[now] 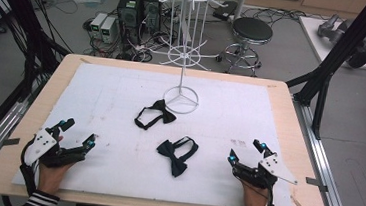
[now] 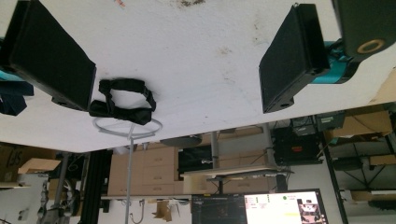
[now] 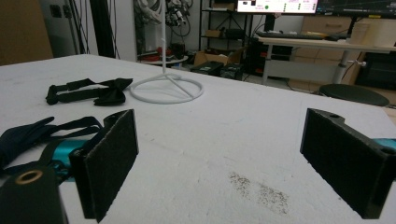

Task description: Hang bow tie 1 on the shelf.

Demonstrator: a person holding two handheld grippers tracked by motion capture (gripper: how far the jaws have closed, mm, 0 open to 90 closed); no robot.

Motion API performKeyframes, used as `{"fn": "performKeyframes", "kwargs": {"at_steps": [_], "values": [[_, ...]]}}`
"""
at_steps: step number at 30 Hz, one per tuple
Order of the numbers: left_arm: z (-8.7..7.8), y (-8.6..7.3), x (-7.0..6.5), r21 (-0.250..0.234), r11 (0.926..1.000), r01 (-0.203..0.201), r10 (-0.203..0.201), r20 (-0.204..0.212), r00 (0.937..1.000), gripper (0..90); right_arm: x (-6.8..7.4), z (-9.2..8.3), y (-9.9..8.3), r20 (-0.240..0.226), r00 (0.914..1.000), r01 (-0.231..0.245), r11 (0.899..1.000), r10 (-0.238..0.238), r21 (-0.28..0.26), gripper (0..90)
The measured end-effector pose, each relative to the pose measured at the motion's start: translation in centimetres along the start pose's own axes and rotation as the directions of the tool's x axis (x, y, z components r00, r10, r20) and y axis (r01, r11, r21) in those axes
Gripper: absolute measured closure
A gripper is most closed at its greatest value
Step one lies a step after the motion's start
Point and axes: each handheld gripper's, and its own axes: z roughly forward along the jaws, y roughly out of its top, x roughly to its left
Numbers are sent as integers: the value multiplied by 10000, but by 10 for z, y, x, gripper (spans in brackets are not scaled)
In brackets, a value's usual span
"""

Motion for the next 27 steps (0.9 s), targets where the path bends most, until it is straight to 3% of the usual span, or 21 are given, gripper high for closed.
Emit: {"fn": "performKeyframes", "kwargs": {"at_steps": [8, 11, 16, 22, 27], "values": [[0, 0, -1, -35, 10000, -68, 68, -7, 10000, 113, 1, 3, 3, -100, 9993, 354, 9990, -352, 280, 107], [0, 0, -1, 27, 10000, -57, 57, 13, 10000, 114, 0, 0, 10, -180, 9998, 91, 9995, -86, 309, 107], [0, 0, -2, 44, 9997, -249, 249, 23, 9997, 115, 3, -3, 20, -211, 9996, 197, 9994, -191, 293, 107], [0, 0, -2, -8, 9999, -173, 173, 0, 9999, 115, 14, 4, 34, -819, 9953, 594, 9930, -511, 1017, 107], [0, 0, -2, -15, 9999, -149, 149, 3, 9999, 116, 21, 9, 48, -1247, 9897, 855, 9892, -706, 1188, 106]]}}
